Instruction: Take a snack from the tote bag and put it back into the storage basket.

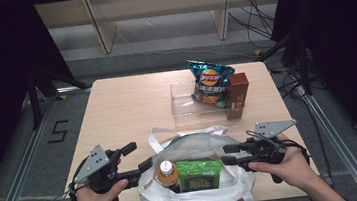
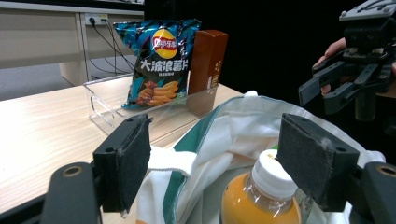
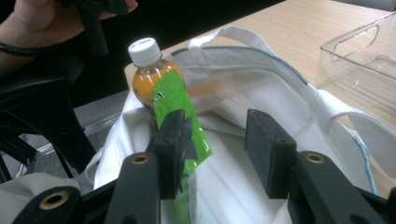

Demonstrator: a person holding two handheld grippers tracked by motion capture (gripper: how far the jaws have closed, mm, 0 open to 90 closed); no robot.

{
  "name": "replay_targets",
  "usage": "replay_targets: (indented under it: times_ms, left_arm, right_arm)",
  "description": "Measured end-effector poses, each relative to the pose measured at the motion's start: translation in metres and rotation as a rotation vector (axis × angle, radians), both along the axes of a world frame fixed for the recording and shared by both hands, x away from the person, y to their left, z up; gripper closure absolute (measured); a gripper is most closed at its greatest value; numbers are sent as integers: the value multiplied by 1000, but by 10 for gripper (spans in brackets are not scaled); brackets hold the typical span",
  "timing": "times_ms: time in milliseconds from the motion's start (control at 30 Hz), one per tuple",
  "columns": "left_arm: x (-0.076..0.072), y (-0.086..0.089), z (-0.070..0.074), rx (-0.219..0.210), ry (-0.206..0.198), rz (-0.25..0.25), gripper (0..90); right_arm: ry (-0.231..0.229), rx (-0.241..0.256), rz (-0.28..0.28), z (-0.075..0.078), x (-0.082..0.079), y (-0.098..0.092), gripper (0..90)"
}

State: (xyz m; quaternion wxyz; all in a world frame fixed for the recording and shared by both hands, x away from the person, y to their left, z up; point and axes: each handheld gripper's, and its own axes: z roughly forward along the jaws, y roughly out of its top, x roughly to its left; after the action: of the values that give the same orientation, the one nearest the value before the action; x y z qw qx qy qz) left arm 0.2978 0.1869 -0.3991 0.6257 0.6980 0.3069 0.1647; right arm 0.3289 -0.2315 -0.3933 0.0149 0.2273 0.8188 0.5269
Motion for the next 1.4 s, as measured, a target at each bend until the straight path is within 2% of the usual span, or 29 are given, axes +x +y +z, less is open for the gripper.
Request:
replay_targets:
  times_ms: [67,100,133,167,233,267,300,333,367,400,433,467,500,600,633,667,733,767,800,833,867,967,1000,1033,1100,1133,1200,1333,1400]
  left_arm:
    - [0,2,0,15,6,8,252]
    - [1,1,0,2,-3,3,252]
    - [0,2,1,14,2,13,252]
    - [1,2,2,11,2,14,252]
    - [1,1,2,9,7,16,251]
    - [3,1,1,3,-4,5,252]
    - [2,0,1,15,9,12,251]
    - [2,-1,0,14,11,11,252]
    - [2,-1,0,14,4,3,251]
    - [2,-1,0,18,7,5,252]
    - [2,-2,0,4,3,-3,251]
    - [1,-1,1,16,6,4,251]
    - [1,-1,1,14,9,6,251]
    - [1,0,0,13,7,10,252]
    - [1,0,0,14,8,10,251]
    - [1,0,0,12,11,9,251]
    - [2,-1,0,14,4,1,251]
    - [3,-1,0,8,-1,-6,251]
    - [2,-1,0,22,7,4,251]
    - [2,-1,0,19,13,5,251]
    - [2,0,-1,23,11,5,251]
    - [3,-1,-2,12,12,0,252]
    - [2,-1,-2,22,20,7,251]
    - [2,-1,-3,19,21,6,252]
    - [2,-1,-4,21,24,4,251]
    - [2,-1,-4,24,18,1,252]
    - [2,-1,-4,24,21,2,251]
    - [2,0,-4,20,21,4,252]
    - [3,0,-5,19,23,5,252]
  right_arm:
    - [6,1,4,0,0,0,587]
    - [26,5,8,-1,0,1,587]
    - [63,24,15,-2,-2,2,587]
    - [39,1,20,-2,0,2,585]
    - [26,10,19,-4,0,3,575]
    - [62,6,27,-5,-2,3,565]
    - [45,13,32,-7,-1,4,555]
    - [82,2,31,-7,-4,5,550]
    - [87,-7,36,-8,-5,6,542]
    - [47,-18,37,-10,-4,6,533]
    - [74,-14,36,-10,-5,7,519]
    - [80,-26,29,-10,-6,6,508]
    - [72,-26,37,-12,-6,7,502]
    - [90,-30,39,-15,-8,9,479]
    - [117,-29,35,-17,-10,11,478]
    - [91,-39,43,-19,-8,11,478]
    - [97,-45,45,-21,-8,13,480]
    - [124,-46,48,-21,-9,14,483]
    - [96,-49,47,-22,-8,15,491]
    - [98,-55,53,-22,-8,15,500]
    - [123,-52,58,-22,-9,16,514]
    - [105,-59,58,-24,-8,18,551]
    - [105,-55,57,-26,-9,20,567]
    - [82,-64,71,-27,-8,20,592]
    - [95,-63,76,-27,-10,21,663]
    - [70,-64,81,-28,-9,21,687]
    - [84,-63,83,-28,-10,21,768]
    - [19,-58,90,-28,-10,20,836]
    - [20,-40,82,-27,-12,19,868]
